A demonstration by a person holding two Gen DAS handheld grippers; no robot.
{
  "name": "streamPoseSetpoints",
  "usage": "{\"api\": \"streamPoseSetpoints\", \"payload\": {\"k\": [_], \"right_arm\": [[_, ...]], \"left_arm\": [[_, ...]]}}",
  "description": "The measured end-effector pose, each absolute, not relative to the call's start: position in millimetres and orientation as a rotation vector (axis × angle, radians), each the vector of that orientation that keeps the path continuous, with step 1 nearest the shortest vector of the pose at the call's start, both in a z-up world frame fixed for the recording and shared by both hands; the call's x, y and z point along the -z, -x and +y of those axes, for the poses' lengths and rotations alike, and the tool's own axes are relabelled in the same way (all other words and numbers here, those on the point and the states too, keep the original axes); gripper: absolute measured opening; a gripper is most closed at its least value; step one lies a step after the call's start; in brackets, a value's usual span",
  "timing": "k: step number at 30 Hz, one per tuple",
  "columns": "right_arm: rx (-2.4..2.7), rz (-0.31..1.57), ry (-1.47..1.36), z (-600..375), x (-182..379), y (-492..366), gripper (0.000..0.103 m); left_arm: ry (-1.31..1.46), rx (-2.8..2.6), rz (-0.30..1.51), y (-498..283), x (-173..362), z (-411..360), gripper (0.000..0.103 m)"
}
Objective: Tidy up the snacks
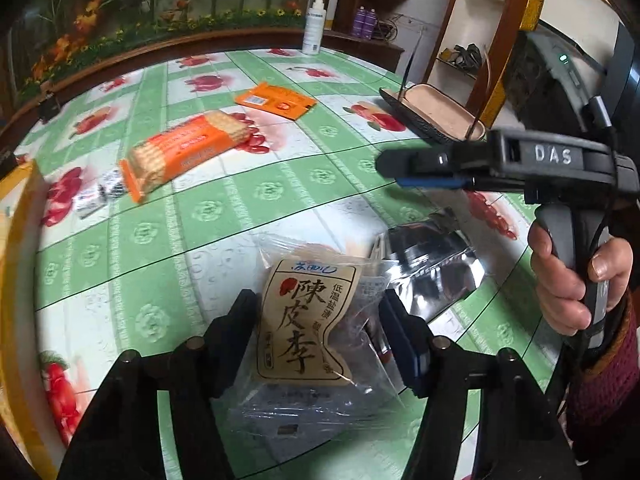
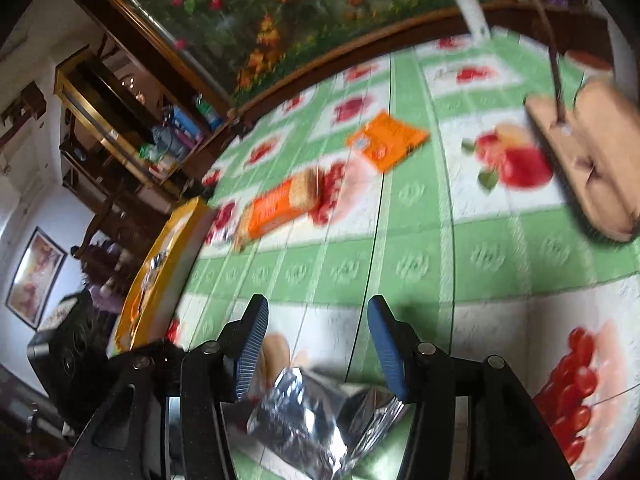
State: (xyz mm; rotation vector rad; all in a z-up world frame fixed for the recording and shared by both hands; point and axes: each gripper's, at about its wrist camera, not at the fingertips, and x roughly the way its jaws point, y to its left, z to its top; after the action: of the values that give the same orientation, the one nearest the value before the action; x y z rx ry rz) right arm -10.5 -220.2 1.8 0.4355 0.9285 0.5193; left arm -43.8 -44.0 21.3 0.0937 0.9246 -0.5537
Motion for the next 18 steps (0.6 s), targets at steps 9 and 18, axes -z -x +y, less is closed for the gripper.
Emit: {"api": "streamPoseSetpoints", "payload": {"k": [9, 18], "right_arm": [[-0.715, 1.003, -0.332, -209.0, 5.9, 41.4, 0.069], [-0.616, 0.945, 0.199, -130.6, 0.4, 95.0, 0.074]], "left_arm": [[-0.033, 0.439, 0.927, 40.4, -20.9, -1.6, 0.062], [-0.051, 0.404, 0.921, 41.3, -22.1, 0.1, 0.062]]}}
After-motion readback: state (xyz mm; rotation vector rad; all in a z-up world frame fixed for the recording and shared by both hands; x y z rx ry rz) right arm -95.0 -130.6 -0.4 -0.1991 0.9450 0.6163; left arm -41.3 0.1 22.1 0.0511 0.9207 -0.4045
